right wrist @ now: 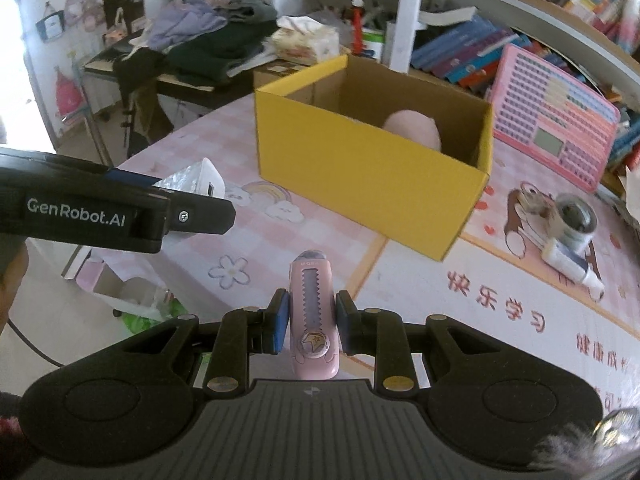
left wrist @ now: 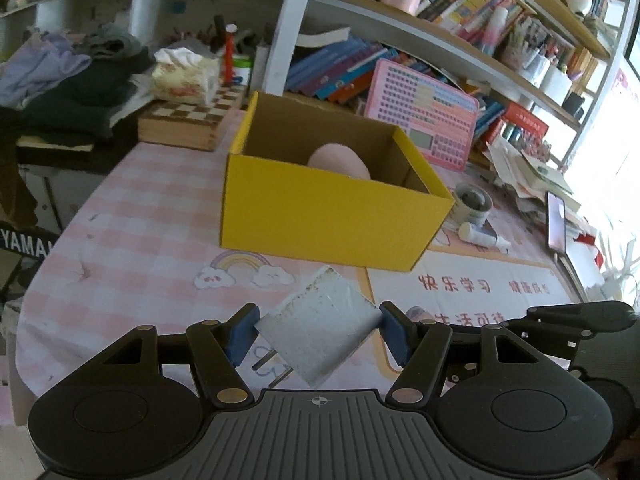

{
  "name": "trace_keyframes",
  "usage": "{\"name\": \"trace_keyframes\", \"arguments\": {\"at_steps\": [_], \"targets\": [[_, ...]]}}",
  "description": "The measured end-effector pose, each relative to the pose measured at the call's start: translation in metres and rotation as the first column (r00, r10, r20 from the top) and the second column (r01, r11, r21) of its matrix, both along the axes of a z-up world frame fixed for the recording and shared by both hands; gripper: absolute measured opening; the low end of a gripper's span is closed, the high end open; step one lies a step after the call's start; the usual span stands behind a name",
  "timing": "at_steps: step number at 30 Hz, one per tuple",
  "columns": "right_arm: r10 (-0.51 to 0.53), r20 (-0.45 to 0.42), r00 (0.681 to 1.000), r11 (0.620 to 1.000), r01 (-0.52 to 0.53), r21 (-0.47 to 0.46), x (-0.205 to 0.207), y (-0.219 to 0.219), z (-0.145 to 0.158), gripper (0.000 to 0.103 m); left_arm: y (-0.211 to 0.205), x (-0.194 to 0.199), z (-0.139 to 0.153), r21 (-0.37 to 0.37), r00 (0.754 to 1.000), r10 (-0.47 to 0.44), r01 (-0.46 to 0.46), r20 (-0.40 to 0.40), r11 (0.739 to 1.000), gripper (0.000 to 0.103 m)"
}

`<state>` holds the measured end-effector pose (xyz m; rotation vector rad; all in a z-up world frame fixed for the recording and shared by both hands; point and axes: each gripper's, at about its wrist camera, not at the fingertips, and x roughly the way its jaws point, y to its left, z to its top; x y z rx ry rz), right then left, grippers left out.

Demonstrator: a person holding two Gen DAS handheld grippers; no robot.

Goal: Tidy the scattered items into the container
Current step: 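Carry the charger and pink stick with both grippers toward the yellow box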

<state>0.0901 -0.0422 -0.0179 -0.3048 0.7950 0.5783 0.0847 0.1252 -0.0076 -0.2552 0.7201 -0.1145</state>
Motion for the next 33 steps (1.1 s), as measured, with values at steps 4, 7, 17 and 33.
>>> {"name": "trace_keyframes", "arguments": {"at_steps": [4,7,17,33], "targets": [[0.034,0.022,0.999,0.999,-0.034,-0.006,0.000,0.008,0.005,0.023,0.004,0.000,0.003,-0.004,1.000,0.010,-0.010,0.015,1.000,0.065],[0.045,0.030,0.999,0.999,-0.044,-0.011,0.003,0.009,0.007,0.024,0.005,0.003,0.005,-0.013,1.000,0.018,-0.018,0.022,1.000,0.065],[-0.009,0.090,0.996,0.999,0.005,0.050,0.047,-0.008,0.037,0.023,0.002,0.036,0.027,-0.006,0.996,0.001,-0.001,0.091,1.000,0.065],[-0.068,0.142,0.988,0.990,0.049,0.129,0.171,-0.019,0.079,0.023,-0.009,0.141,0.063,0.144,0.977,-0.087,0.059,0.197,0.988,0.065]]}}
